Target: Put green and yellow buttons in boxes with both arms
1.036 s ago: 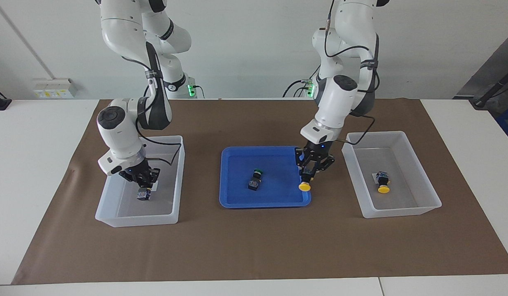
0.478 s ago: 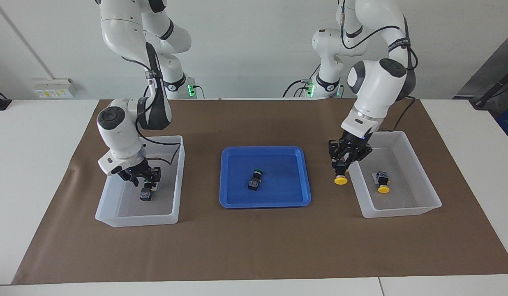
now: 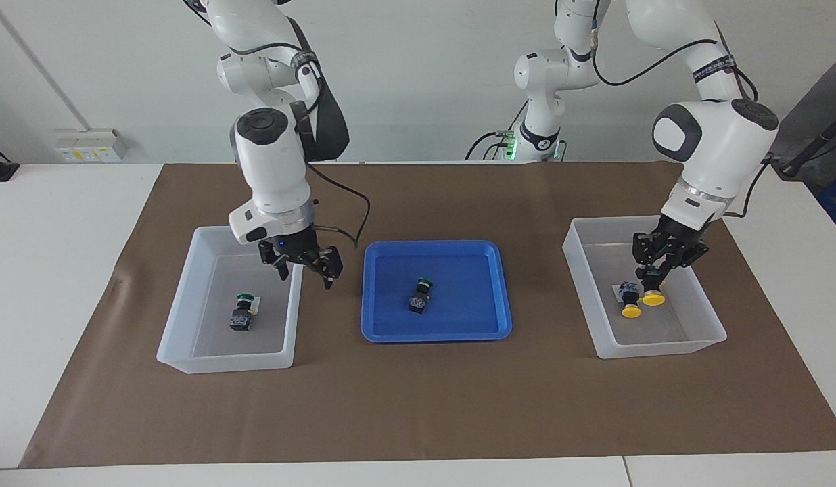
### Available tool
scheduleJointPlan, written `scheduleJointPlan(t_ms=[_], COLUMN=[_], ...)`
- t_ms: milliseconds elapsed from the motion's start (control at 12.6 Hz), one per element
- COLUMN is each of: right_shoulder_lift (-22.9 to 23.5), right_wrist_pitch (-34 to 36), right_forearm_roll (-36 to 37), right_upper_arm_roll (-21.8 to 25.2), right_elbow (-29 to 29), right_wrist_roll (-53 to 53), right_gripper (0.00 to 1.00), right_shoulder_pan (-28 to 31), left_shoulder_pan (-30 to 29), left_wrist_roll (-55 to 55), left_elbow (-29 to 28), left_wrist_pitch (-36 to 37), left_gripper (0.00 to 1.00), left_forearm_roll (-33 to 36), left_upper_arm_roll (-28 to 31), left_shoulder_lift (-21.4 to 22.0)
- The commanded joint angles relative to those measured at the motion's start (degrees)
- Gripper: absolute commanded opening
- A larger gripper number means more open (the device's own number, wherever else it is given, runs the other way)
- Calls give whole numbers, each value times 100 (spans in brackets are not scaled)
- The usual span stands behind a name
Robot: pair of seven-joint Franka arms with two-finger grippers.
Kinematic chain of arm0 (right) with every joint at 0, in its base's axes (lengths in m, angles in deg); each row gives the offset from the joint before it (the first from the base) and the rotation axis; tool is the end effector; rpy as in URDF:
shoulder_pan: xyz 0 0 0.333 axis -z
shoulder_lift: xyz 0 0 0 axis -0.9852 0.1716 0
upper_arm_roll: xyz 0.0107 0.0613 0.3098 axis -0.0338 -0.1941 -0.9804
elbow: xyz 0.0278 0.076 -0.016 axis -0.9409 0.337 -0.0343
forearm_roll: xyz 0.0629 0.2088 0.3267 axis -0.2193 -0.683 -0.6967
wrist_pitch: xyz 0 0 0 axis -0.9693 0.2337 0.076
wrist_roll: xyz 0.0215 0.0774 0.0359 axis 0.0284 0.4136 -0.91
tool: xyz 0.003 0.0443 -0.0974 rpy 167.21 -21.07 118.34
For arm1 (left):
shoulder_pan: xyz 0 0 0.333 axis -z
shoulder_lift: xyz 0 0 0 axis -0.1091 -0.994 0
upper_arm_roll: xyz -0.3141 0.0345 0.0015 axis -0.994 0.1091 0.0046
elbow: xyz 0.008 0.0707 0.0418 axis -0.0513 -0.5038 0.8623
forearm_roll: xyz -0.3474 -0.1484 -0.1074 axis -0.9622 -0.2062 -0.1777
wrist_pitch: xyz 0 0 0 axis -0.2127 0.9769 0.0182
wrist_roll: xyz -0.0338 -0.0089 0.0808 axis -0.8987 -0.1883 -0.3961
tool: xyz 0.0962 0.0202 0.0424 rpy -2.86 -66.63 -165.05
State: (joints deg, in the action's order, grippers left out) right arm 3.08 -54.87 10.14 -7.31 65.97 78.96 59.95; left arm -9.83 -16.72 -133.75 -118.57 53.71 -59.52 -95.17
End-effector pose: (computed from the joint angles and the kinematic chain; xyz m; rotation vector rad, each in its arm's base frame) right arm 0.6161 0.1951 0.4403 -3.0322 0.5418 -0.2529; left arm 0.5994 0.0348 0.4484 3.0306 -0.2191 0.3883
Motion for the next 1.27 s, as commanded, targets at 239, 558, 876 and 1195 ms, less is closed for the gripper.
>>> scheduleJointPlan(t_ms=[239, 558, 876, 1195], right_shoulder_lift=[1059, 1571, 1720, 1720], right_wrist_pitch=[-548, -839, -979, -997], right_forearm_roll=[-168, -62, -71, -62], right_upper_arm_roll=[-25, -25, -25, -25], right_elbow=[-715, -847, -724, -565], right_wrist_roll=[2138, 2135, 1834, 1826], right_gripper=[100, 100, 100, 57], right_shoulder_pan=[-855, -1314, -1542, -1526], left_shoulder_pan=[-328, -319, -205, 181], left_wrist_roll=[-93, 458, 705, 988], left_elbow=[-675, -1527, -1784, -1565], left_wrist_pitch=[-561, -666, -702, -1335], left_gripper=[0, 0, 1, 1], left_forearm_roll=[-7, -16, -7, -16], left_upper_arm_roll=[-67, -67, -85, -76], left_shoulder_lift=[140, 517, 623, 238])
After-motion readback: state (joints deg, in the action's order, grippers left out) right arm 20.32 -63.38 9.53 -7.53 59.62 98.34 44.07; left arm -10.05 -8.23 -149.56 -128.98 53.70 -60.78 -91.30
